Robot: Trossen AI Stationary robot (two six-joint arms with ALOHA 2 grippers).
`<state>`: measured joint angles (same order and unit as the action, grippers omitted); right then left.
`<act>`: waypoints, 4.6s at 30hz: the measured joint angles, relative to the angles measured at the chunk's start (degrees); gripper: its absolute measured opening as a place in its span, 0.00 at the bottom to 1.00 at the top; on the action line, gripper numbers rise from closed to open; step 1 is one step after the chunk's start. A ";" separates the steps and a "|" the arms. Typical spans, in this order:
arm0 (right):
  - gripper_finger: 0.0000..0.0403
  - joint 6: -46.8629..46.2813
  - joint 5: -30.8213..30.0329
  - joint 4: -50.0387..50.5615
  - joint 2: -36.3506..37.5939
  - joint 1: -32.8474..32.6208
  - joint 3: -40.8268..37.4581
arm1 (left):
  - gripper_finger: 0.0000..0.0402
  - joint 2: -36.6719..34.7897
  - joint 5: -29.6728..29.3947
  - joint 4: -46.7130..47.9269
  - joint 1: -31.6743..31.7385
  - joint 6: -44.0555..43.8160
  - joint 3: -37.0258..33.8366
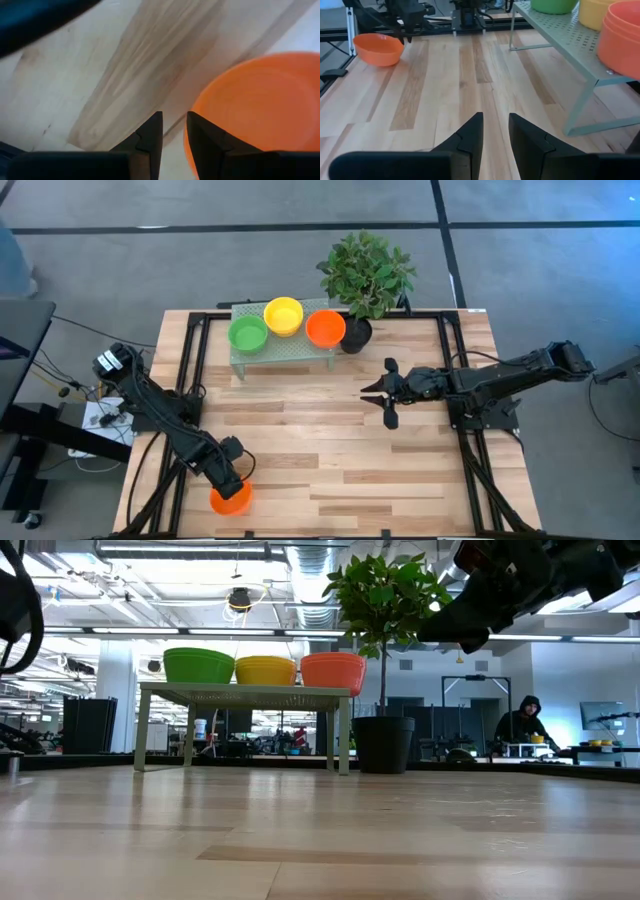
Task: Pick & Place Mini bowls
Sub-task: Stack the orange bowl on top of the orange bowl on the shelf
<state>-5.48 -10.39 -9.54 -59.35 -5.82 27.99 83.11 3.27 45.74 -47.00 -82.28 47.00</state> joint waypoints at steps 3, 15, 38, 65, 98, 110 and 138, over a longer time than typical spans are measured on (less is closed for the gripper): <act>0.22 0.00 0.01 0.02 0.00 -0.28 0.00 | 0.19 0.00 0.03 -0.72 0.07 -0.02 -0.25; 0.22 -0.11 0.04 0.04 0.00 -1.70 0.00 | 0.12 -0.22 1.53 -5.54 0.13 -0.66 -0.24; 0.22 0.00 0.04 0.04 0.00 -1.55 0.00 | 0.17 -0.24 1.38 -13.72 0.13 -0.15 -0.17; 0.22 0.00 0.07 -0.77 0.00 -1.55 0.00 | 0.02 -0.24 -3.29 -14.65 1.30 5.39 -4.02; 0.38 32.94 -6.85 15.12 -38.92 -12.96 35.91 | 0.03 -0.22 -19.73 -26.13 40.37 42.01 4.53; 0.34 37.53 -19.80 33.26 -51.48 -12.98 50.64 | 0.03 -0.22 -19.99 -24.73 40.37 41.31 4.53; 0.03 13.57 -17.84 52.35 -50.11 -15.26 52.52 | 0.17 -0.24 -23.82 -28.16 40.24 42.02 4.57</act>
<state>8.09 -28.23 42.81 -109.46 -21.09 80.51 82.87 -20.56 17.58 -6.76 -40.26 51.57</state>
